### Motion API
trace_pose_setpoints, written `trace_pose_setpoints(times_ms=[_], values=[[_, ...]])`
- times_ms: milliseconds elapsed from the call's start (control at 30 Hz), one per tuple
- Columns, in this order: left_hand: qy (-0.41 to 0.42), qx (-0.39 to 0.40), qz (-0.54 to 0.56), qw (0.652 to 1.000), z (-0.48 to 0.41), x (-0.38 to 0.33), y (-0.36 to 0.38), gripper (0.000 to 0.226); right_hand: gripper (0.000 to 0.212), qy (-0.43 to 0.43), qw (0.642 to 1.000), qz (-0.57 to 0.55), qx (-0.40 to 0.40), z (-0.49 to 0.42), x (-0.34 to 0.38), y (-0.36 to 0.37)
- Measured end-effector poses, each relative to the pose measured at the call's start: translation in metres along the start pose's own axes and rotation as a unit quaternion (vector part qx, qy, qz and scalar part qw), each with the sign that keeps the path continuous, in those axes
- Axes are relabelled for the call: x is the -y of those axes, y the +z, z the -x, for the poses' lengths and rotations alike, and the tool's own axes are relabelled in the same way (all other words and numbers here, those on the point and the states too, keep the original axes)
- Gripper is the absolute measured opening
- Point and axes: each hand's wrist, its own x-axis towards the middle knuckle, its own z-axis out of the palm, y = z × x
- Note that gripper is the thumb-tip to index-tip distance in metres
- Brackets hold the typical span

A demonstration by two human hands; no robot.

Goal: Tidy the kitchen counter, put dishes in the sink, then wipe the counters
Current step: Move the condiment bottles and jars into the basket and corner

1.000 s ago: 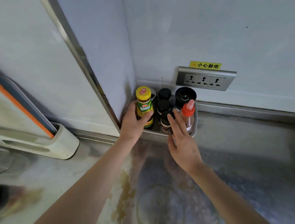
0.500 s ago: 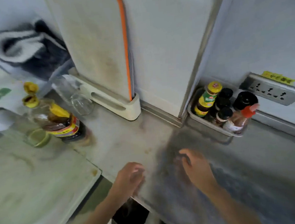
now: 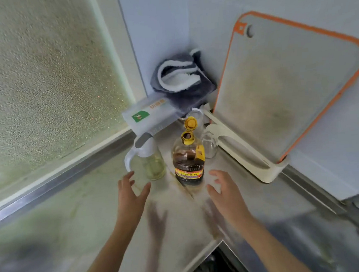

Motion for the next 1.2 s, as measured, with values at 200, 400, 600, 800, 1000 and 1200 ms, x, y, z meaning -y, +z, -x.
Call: trace_pose_setpoints(times_ms=[200,400,600,800,1000,1200], values=[[0.019,-0.001,-0.019,1.000,-0.070,0.001,-0.021,0.064,0.058,0.024,0.995,-0.056,-0.080,-0.051,0.044,0.012],[0.007,0.096,0.013,0.995,-0.105,0.010,-0.018,0.038,0.046,0.097,0.995,0.000,-0.019,-0.086,0.043,0.016],[0.010,0.094,0.103,0.990,-0.097,0.016,-0.005,0.027,0.041,0.059,0.997,-0.017,-0.047,-0.065,0.040,0.018],[0.009,0.077,0.115,0.990,-0.083,0.015,0.002,0.031,0.085,0.021,0.981,-0.192,0.008,-0.060,0.053,0.013],[0.007,0.070,0.102,0.992,-0.081,0.014,0.003,0.038,0.080,-0.053,0.980,-0.186,-0.038,-0.067,0.064,0.019],[0.012,0.076,0.102,0.992,-0.084,0.021,0.005,0.040,0.050,-0.135,0.979,-0.119,-0.098,-0.061,0.064,0.027]])
